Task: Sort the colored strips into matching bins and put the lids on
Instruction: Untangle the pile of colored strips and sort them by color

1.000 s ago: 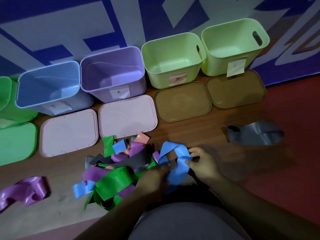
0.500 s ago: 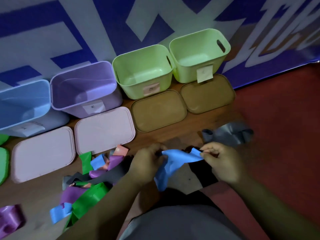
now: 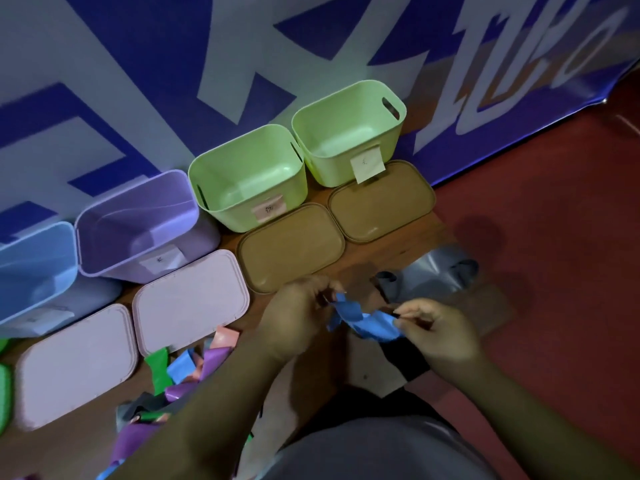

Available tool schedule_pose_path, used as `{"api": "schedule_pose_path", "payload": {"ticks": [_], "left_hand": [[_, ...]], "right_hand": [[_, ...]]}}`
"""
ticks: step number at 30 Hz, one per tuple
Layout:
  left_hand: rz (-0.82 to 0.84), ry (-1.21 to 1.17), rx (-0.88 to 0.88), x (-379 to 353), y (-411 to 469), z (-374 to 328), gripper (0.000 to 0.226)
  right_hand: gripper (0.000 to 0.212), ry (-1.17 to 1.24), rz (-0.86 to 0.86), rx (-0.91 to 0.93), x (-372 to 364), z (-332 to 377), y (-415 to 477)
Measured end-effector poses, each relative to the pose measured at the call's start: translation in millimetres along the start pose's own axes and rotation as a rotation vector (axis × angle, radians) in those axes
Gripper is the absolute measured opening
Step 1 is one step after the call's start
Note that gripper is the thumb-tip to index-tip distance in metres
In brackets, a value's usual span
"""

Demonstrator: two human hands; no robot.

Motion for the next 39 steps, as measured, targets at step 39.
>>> {"api": "schedule_pose_path", "payload": {"ticks": [39], "left_hand": [[-0.334,0.036,0.431,115.0,-266.9,238.5,0.046]], "right_hand": [[0.036,-0.67,0.475,0.489,-307.8,145.5,-50.0]]}}
Point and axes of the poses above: each hand's wrist, its own y-axis towards the middle knuckle, its own x-axis out of the back of the hand, z = x × y, the point moved 5 cm from there along y, towards the middle knuckle
